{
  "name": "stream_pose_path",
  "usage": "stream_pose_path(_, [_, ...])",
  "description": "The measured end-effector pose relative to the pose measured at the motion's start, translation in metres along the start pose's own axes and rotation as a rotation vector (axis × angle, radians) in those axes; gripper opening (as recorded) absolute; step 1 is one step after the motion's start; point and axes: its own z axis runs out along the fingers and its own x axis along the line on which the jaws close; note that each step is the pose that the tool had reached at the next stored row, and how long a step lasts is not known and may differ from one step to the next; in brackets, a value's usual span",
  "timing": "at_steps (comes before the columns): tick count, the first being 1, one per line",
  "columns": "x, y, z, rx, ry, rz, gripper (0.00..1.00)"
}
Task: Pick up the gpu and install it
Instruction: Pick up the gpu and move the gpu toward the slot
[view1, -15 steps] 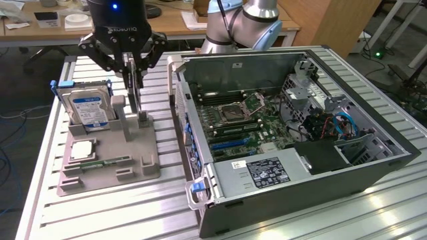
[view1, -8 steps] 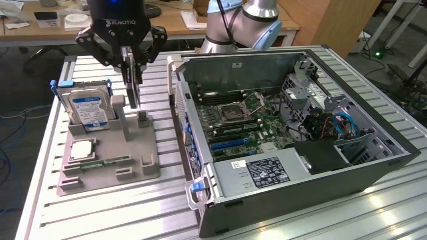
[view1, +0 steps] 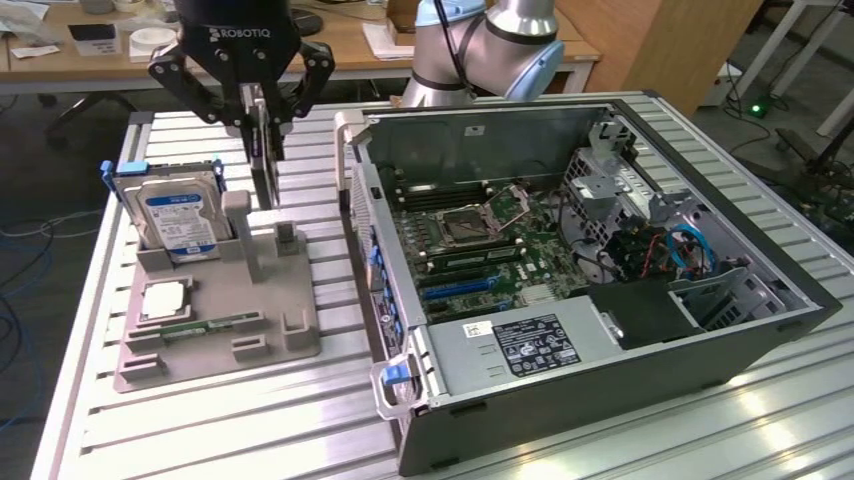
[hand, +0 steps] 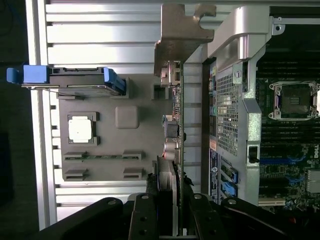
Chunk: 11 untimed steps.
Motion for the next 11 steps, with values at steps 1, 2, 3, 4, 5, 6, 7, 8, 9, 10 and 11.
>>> stream_pose_path(1, [0.0, 0.0, 0.0, 0.0001, 0.0001, 0.0, 0.28])
stream_pose_path(2, [0.0, 0.0, -0.0001, 0.0002, 0.0002, 0.0, 0.28])
stream_pose_path(3, [-0.0001, 0.0, -0.0002, 0.0002, 0.0002, 0.0, 0.28])
stream_pose_path(4, [-0.0004, 0.0, -0.0002, 0.0003, 0.0004, -0.002, 0.28])
stream_pose_path(5, [-0.0007, 0.0, -0.0002, 0.0002, 0.0003, -0.006, 0.28])
stream_pose_path(6, [-0.0008, 0.0, -0.0001, 0.0, 0.0004, -0.014, 0.28])
stream_pose_path(7, [-0.001, 0.0, -0.0001, -0.0002, 0.0003, -0.018, 0.28])
stream_pose_path(8, [-0.001, 0.0, -0.0001, -0.0001, 0.0003, -0.018, 0.28])
stream_pose_path(9, [-0.001, 0.0, -0.0001, -0.0002, 0.0003, -0.018, 0.28])
stream_pose_path(10, [-0.001, 0.0, -0.0001, -0.0002, 0.0003, -0.018, 0.28])
stream_pose_path(11, [-0.001, 0.0, -0.0001, -0.0002, 0.0003, -0.018, 0.28])
